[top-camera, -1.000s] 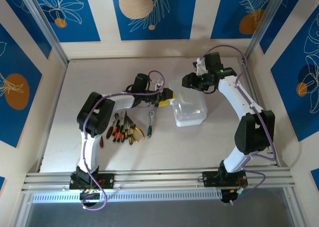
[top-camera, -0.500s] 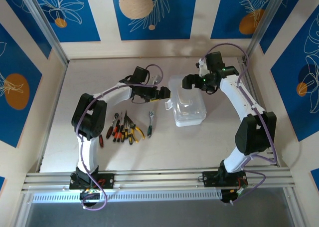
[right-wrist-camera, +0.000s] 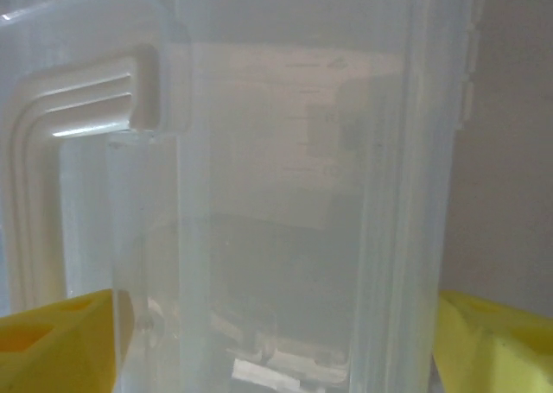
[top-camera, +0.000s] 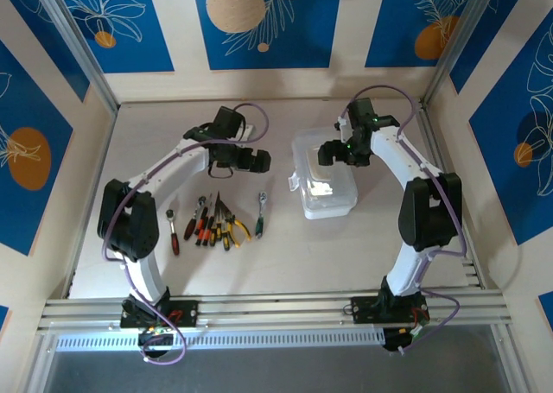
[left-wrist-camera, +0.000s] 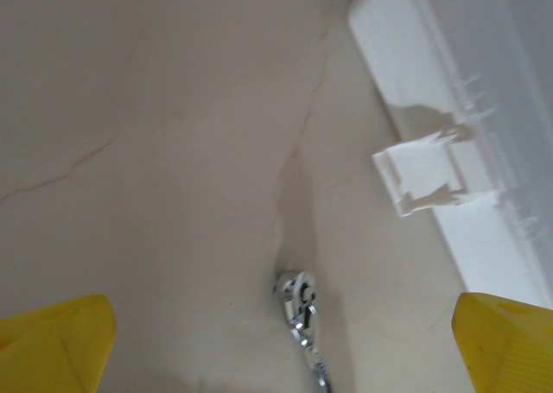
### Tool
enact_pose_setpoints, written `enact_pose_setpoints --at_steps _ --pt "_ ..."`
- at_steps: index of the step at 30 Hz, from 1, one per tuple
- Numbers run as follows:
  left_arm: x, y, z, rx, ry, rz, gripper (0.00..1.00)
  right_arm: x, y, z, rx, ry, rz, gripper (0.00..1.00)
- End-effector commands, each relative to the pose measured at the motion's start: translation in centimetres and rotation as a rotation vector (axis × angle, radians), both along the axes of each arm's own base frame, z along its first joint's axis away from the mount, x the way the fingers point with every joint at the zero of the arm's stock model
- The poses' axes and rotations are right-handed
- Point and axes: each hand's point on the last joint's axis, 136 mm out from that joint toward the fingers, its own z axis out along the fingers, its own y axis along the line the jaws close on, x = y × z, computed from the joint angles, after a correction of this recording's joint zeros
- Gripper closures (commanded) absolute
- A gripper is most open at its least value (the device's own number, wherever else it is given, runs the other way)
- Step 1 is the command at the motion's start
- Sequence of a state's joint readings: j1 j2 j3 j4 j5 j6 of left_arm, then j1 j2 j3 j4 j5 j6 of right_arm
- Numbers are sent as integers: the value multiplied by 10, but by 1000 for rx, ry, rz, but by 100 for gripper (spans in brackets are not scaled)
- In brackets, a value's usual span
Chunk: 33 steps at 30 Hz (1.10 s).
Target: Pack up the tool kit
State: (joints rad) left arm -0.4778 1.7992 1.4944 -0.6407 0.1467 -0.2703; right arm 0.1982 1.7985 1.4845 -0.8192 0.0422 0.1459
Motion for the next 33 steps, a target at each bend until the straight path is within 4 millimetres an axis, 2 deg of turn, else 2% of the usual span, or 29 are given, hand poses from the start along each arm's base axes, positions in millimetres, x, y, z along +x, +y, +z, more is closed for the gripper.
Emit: enact_pose_setpoints --at_steps 1,6,12,21,28,33 --pt "-9 22 -10 89 20 17 0 -5 7 -12 -2 35 26 16" --pt "-9 14 -10 50 26 10 0 -7 9 -19 6 50 19 28" --pt "-3 4 -3 11 20 -8 0 -7 7 -12 54 35 -1 46" --pt "7 -20 15 -103 7 -50 0 -4 8 14 249 -30 -16 53" --pt "15 -53 34 -229 -31 -94 0 -5 3 28 373 -68 -27 56" --pt "22 -78 41 -268 -60 -125 0 -5 0 39 472 -102 -34 61"
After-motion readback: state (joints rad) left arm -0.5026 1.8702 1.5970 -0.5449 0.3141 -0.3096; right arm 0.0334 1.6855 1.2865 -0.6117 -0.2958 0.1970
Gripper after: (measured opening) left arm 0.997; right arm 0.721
